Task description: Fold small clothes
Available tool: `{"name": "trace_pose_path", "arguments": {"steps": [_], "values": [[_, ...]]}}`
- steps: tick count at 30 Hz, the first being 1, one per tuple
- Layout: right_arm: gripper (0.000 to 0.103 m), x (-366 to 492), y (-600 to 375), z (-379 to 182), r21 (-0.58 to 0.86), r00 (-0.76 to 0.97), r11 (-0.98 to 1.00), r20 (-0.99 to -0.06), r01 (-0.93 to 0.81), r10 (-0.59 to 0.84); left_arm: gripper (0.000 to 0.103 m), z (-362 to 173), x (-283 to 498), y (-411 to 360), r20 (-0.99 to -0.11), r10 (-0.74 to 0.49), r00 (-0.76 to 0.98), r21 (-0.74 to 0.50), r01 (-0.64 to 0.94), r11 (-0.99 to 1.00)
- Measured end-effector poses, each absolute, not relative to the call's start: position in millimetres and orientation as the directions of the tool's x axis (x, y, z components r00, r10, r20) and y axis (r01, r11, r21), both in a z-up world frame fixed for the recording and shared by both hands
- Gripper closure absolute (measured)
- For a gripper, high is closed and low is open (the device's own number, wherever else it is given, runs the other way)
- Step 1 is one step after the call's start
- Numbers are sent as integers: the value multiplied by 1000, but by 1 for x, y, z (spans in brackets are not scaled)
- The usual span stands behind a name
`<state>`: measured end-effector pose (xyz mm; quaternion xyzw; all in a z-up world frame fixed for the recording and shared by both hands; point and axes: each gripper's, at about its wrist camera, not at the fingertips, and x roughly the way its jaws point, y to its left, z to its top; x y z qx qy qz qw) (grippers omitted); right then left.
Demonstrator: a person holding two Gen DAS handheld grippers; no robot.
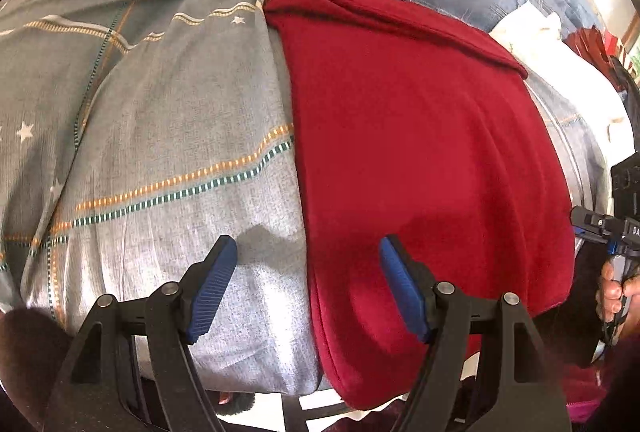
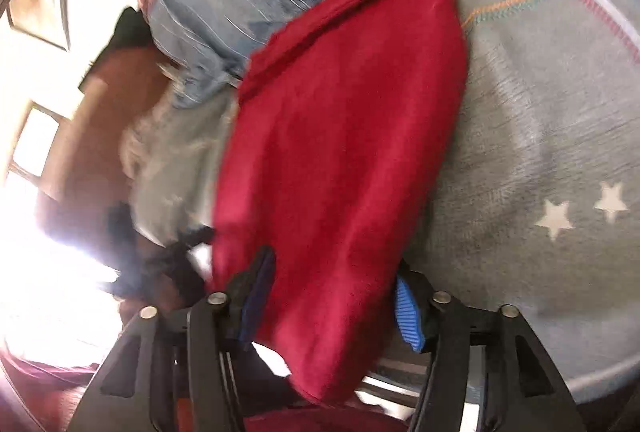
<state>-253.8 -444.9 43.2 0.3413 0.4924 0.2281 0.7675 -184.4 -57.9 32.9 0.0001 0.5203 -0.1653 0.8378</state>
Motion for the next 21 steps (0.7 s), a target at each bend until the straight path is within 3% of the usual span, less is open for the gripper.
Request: {"name": "trace_pose_path", "arguments": {"steps": [4, 11, 21], "values": [[41, -244, -437, 34, 830, 421, 557, -493, -36, 761, 29, 37, -187, -61, -866, -286, 410, -180, 279, 943], [41, -252, -437, 57, 797, 427, 595, -505, -102, 750, 29, 44, -195, -57, -866, -276, 417, -168, 277, 946], [41, -262, -423, 34, 802, 308, 590, -541, -92, 783, 30, 28, -220, -52, -890, -322, 322, -233, 286, 930]]}}
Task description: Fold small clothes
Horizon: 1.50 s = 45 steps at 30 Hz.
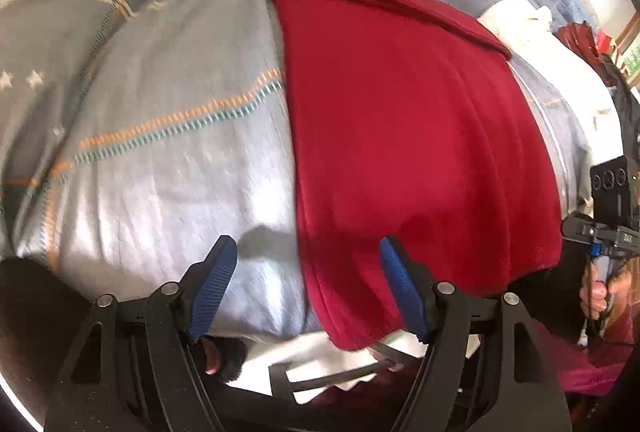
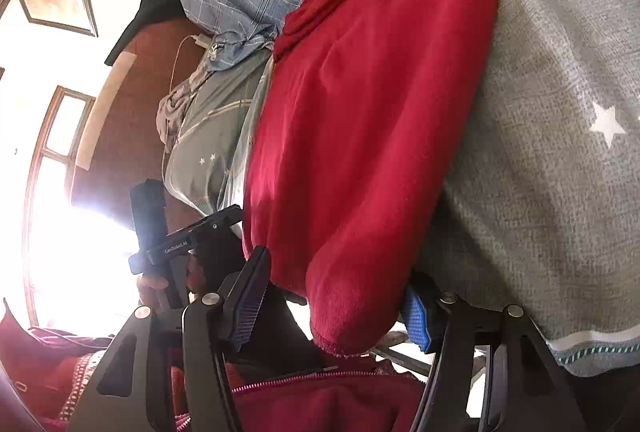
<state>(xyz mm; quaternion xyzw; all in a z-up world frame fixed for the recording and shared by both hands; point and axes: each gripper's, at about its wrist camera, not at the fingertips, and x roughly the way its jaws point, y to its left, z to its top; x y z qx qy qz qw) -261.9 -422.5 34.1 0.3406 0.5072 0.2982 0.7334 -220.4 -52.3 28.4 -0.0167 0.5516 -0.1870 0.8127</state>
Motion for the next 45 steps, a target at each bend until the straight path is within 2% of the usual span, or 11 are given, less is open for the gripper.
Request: {"name": "trace_pose_path", "arguments": {"steps": [6, 16, 19, 24, 25, 26, 27, 28, 37, 42, 45], "values": [[41, -258, -423, 27, 812, 297, 579, -538, -68, 789, 31, 27, -228, -66, -895, -326, 305, -219, 338, 916], [41, -259, -427, 26, 813, 289, 578, -537, -75, 793, 45, 28, -241, -63, -901, -361, 239, -275, 328, 904], [41, -258, -427, 25, 816, 288, 573, -532, -74, 796, 57, 23, -246, -66, -907, -363, 213, -279, 341, 898], [41, -259, -428, 24, 818, 289, 569, -528, -79, 799, 59, 21, -239, -68, -900, -381, 213, -304, 322, 897], [41, -259, -428, 24, 820, 291, 567, -525, -78, 800, 61, 21, -238, -69, -900, -380, 213, -303, 320, 898], [41, -260, -428, 24, 822, 292, 564, -523, -77, 801, 74, 21, -237, -69, -901, -374, 217, -298, 316, 901], [41, -260, -429, 23, 824, 293, 561, -519, -75, 803, 93, 21, -235, -67, -905, -362, 226, -286, 309, 907], [41, -260, -430, 22, 826, 293, 558, -517, -73, 804, 97, 20, -234, -67, -907, -354, 227, -279, 303, 911], [45, -262, -426, 34, 825, 302, 558, -510, -95, 805, 98, 46, -223, -62, -863, -450, 232, -367, 325, 872], [42, -236, -426, 69, 854, 368, 494, -412, -163, 834, 98, 95, -184, -57, -771, -530, 354, -421, 343, 840], [41, -208, -438, 82, 842, 487, 524, -407, -128, 773, 98, 107, -146, -60, -749, -492, 444, -382, 318, 868]]}}
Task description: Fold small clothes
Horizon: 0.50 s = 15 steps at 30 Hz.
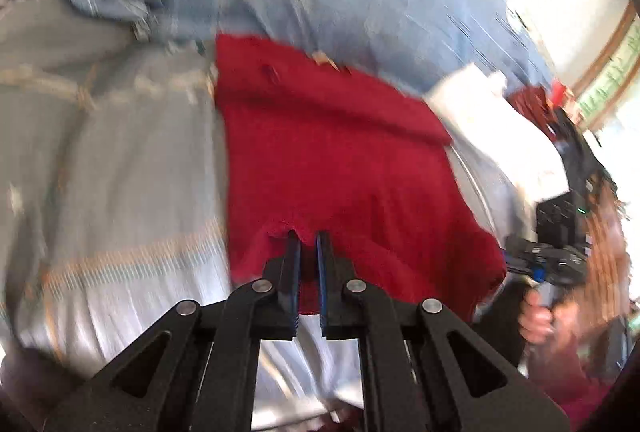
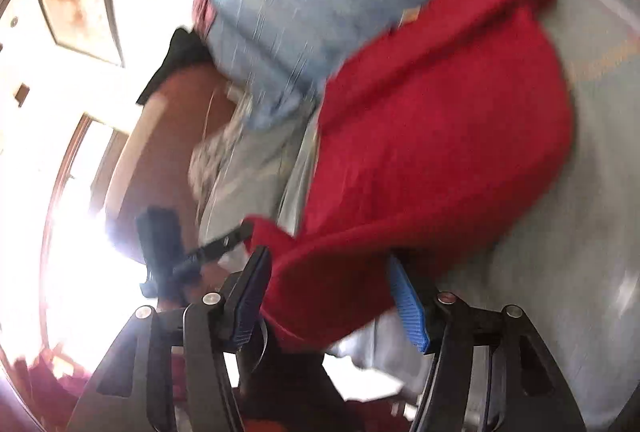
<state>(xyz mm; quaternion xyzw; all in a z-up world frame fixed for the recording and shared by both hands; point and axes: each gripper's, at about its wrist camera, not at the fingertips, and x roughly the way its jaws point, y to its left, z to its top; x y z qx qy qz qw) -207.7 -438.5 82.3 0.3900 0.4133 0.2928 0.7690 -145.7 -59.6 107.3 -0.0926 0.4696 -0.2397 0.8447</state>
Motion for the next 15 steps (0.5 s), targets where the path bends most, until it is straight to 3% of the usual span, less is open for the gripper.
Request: {"name": "trace_pose_path", "arguments": {"steps": [5, 11, 15], "values": [[39, -194, -447, 99, 667, 585, 743, -582, -53, 564, 98, 82, -99, -67, -782, -429, 453, -355, 242, 903], [39, -230, -403, 121, 489, 557, 835, -633, -251, 538, 98, 57, -94, -72, -812, -411, 414, -340, 237, 910], [42, -235, -353, 122, 298, 540, 874, -696, -383, 474, 98, 57, -94, -71, -811, -416, 411, -348, 232, 908]]}}
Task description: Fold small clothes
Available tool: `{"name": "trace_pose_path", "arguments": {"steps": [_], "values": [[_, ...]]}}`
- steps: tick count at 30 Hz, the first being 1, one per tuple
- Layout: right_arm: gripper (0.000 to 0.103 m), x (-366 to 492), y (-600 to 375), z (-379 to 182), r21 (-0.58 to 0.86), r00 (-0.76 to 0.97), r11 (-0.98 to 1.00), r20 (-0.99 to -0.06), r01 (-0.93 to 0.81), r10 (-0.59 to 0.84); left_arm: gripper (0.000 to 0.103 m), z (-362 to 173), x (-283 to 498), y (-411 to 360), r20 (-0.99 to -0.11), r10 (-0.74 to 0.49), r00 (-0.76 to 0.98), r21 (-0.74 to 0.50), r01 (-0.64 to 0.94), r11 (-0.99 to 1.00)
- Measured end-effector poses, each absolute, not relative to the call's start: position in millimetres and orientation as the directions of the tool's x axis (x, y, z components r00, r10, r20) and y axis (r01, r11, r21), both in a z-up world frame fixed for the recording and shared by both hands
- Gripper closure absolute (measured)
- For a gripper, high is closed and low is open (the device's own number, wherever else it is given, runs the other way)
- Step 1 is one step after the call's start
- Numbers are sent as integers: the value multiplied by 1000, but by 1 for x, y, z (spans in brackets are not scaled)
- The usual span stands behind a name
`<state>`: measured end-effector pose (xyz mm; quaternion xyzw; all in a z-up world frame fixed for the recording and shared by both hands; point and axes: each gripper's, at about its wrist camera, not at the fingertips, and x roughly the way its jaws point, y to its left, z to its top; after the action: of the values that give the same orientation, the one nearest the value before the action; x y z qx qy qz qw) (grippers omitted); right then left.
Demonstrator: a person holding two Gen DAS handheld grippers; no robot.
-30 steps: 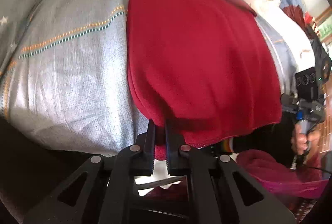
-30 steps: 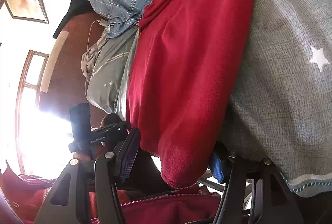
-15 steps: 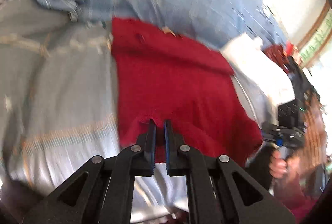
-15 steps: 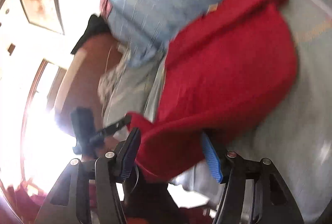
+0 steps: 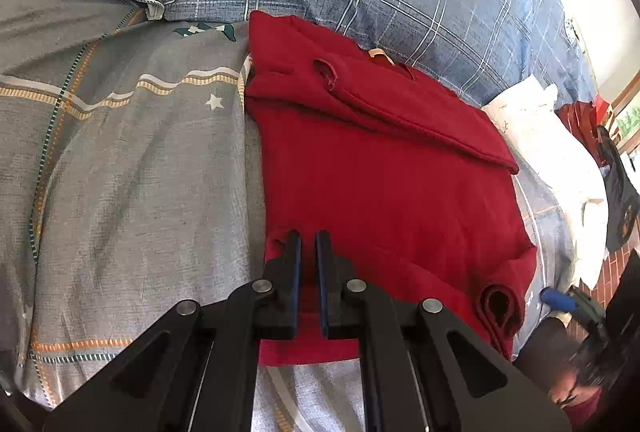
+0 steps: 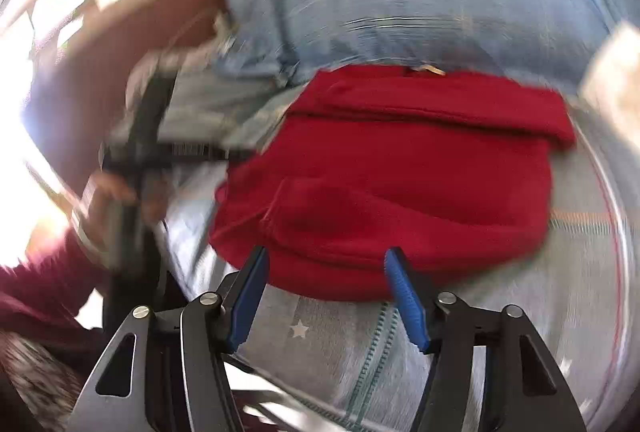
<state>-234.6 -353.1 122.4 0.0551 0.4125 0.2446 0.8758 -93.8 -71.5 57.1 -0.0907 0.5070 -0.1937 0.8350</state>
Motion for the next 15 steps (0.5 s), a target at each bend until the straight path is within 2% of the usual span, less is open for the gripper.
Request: {"name": "trace_pose_path", "arguments": {"steps": [2, 10, 12, 13, 15], "values": [[42, -231, -331, 118, 206, 544, 880, -719, -427, 433, 98, 59, -94, -70, -809, -419, 413, -352, 231, 907], [47, -216, -301, 98, 61, 534, 868, -766, -493, 357, 98, 57, -97, -64, -808, -428, 406, -369, 218, 903], [61, -211, -301, 91, 40, 542, 875, -771, -482, 334, 98, 55, -99, -64, -808, -426, 407, -369, 214, 904], [75, -208, -303, 88, 38, 550, 883, -769, -467, 324, 98, 55, -100, -64, -809, -425, 406, -369, 213, 905], [93, -201, -309, 87, 76, 558, 904, -764, -421, 324, 98, 54, -101, -62, -809, -427, 404, -373, 209, 904]]}}
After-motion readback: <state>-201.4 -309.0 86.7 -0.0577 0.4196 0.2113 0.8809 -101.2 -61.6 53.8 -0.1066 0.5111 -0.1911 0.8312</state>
